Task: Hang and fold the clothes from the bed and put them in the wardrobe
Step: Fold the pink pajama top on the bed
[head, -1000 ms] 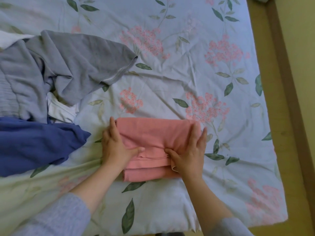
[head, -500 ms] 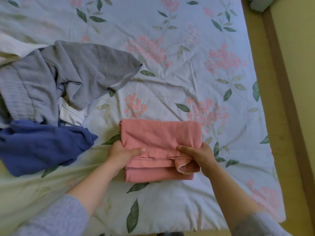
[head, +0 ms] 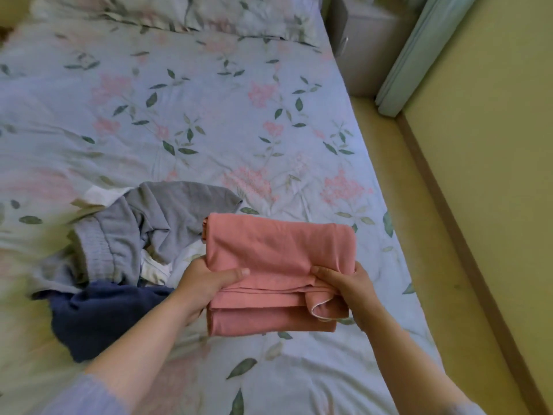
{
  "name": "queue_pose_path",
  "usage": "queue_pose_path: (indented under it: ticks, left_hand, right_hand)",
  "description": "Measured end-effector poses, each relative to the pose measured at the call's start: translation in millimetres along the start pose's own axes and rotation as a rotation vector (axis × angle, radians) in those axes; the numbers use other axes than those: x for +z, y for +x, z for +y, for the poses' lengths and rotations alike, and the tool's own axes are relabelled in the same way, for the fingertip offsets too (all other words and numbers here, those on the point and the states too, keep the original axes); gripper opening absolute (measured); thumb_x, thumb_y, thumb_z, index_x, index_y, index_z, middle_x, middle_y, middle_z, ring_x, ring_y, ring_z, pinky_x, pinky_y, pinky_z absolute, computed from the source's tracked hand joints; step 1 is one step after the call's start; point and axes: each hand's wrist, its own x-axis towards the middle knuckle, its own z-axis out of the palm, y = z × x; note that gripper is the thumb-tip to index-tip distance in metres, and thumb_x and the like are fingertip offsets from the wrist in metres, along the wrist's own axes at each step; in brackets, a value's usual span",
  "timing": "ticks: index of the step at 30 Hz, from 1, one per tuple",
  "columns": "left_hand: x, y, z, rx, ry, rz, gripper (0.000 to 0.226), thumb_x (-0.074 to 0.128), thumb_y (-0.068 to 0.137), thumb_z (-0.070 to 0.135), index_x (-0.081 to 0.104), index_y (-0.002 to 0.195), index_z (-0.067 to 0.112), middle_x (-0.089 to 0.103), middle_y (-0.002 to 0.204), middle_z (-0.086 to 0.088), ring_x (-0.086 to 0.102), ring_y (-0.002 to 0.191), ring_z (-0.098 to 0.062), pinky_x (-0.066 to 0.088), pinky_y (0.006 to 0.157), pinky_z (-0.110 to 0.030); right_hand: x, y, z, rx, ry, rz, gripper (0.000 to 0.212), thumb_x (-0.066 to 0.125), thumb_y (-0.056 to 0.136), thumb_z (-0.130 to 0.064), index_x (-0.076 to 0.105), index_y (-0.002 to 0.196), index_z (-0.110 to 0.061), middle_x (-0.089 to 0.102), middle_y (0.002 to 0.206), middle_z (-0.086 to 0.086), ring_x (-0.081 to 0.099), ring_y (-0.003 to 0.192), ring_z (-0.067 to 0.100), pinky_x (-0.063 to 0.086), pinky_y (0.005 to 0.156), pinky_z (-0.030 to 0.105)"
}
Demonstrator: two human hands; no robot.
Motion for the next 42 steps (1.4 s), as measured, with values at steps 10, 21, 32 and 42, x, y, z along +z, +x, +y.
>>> queue_pose_path:
  ticks: [10,21,32,42]
  left_hand:
    - [11.4,-91.8,157.0,0.227,-0.043,-0.112,0.054,0.092,0.048,0.017,0.073,0.098,0.007,0.076,0.094,-0.01,0.073,0.086,-0.027,0.058,0.073,-0.032]
    - [34.8,-222.7,333.3,0.555,0.023,-0.291,0.057,0.087,0.054,0.028,0.071,0.106,0.011,0.076,0.1,-0.004,0.073,0.091,-0.022,0.057,0.071,-0.026]
    - [76.7,-328.0,421.4,0.773,-0.047,-0.212,0.056,0.089,0.058,0.025,0.069,0.109,0.012,0.074,0.105,-0.006,0.072,0.096,-0.024,0.055,0.078,-0.032]
    - [130.7,-377.8,426.0,0.842,-0.115,-0.049,0.05,0.082,0.061,0.02,0.07,0.109,0.01,0.074,0.105,-0.007,0.071,0.097,-0.023,0.056,0.077,-0.031]
  right_hand:
    - [-47.6,-105.0,-146.7,-0.259,0.094,0.056,0.067,0.096,0.043,-0.038,0.07,0.101,-0.014,0.077,0.087,0.006,0.074,0.081,0.023,0.06,0.077,0.041]
    - [-119.0,-236.4,-294.9,-0.635,0.171,0.107,0.072,0.092,0.039,-0.042,0.07,0.101,-0.013,0.077,0.087,0.007,0.074,0.08,0.022,0.057,0.064,0.03]
    - [-194.5,-305.1,-400.0,-0.958,0.172,0.005,0.074,0.098,0.04,-0.037,0.066,0.104,-0.017,0.076,0.088,0.005,0.074,0.08,0.02,0.058,0.064,0.029]
    - [-241.5,-293.0,-440.7,-1.005,0.125,-0.147,0.05,0.091,0.059,-0.026,0.068,0.103,-0.017,0.077,0.087,0.005,0.074,0.08,0.021,0.06,0.071,0.037]
